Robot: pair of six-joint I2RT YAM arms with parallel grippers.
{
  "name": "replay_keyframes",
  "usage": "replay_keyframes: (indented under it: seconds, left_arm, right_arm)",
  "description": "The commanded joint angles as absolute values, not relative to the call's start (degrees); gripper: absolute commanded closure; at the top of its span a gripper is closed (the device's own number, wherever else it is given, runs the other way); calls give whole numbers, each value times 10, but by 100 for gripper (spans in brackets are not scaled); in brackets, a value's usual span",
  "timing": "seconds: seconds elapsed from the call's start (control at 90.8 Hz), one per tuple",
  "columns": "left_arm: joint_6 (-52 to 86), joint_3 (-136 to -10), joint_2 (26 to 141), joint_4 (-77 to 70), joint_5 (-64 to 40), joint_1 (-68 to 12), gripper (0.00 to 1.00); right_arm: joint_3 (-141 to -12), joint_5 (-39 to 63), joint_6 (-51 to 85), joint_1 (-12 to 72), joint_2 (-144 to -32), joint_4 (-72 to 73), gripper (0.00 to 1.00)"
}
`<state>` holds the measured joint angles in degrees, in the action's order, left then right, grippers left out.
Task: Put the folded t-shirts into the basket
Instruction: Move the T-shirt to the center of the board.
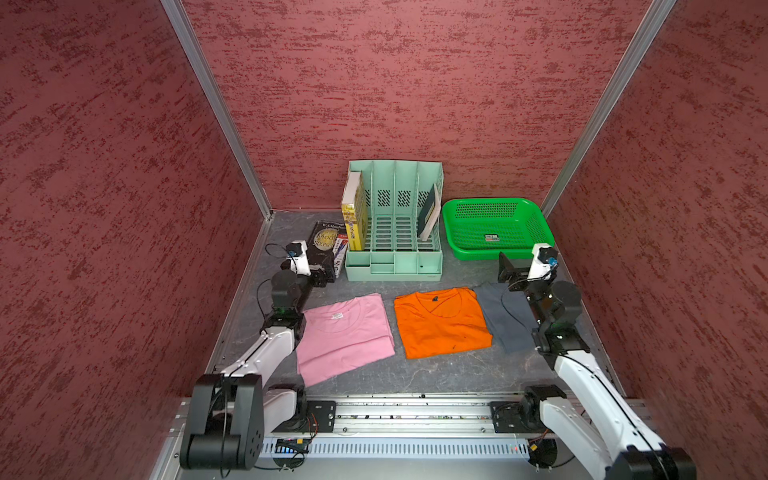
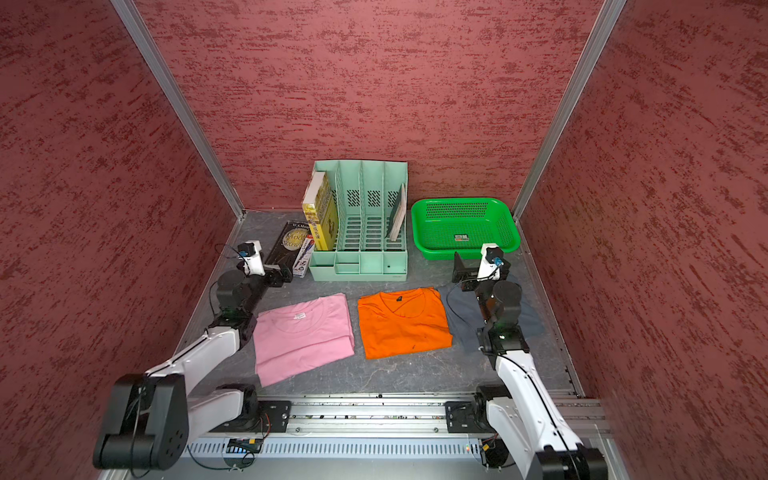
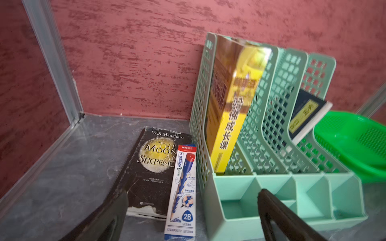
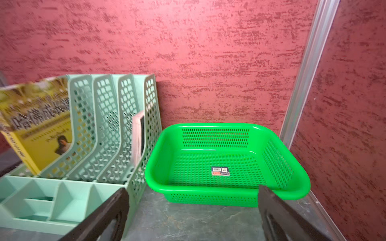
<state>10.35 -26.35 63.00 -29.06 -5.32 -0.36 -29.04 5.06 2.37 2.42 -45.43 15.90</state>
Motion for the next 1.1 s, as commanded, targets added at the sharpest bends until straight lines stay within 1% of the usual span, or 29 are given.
replay_keyframes:
  seconds: [0.0, 0.088, 0.187, 0.264, 0.309, 0.342, 0.397, 0.507, 0.584, 0.65, 0.716, 0.815, 0.926, 1.091]
  left_arm:
    - [312, -302, 574, -95, -10, -1, 0]
    - [357, -281, 543, -101, -40, 3, 0]
    - [337, -273, 530, -142, -148, 3, 0]
    - [322, -293, 533, -130, -212, -11, 0]
    - [316, -313, 538, -108, -223, -28, 0]
    - [305, -329, 543, -84, -228, -44, 0]
    - [271, -360, 560, -43, -231, -77, 0]
    - [190, -413, 604, 32, -227, -155, 0]
    - [145, -442, 658, 55, -230, -205, 0]
    - [102, -479, 710, 89, -234, -245, 0]
    - [88, -518, 763, 126, -213, -273, 0]
    - [97, -546, 821, 137, -171, -286, 0]
    - [111, -558, 850, 140, -146, -282, 0]
    - [128, -560, 872, 142, -147, -264, 0]
  right_arm:
    - [-358, 75, 128, 21, -443, -145, 2]
    - [-408, 51, 192, 21, -468, -250, 2]
    - [-442, 48, 283, 21, -502, -337, 2]
    - [-448, 156, 257, 22, -528, -340, 2]
    - [-444, 240, 242, 23, -542, -320, 2]
    - [-440, 284, 238, 30, -555, -311, 2]
    - [-442, 310, 239, 54, -579, -318, 2]
    - [-449, 297, 244, 114, -633, -340, 2]
    - [-451, 304, 247, 168, -669, -341, 4]
    - [-453, 284, 261, 217, -690, -347, 4]
    - [-443, 271, 286, 251, -711, -338, 5]
    - [-417, 269, 309, 291, -751, -304, 6]
    - [-393, 259, 334, 331, -800, -267, 8]
    - [-380, 267, 385, 425, -871, -206, 8]
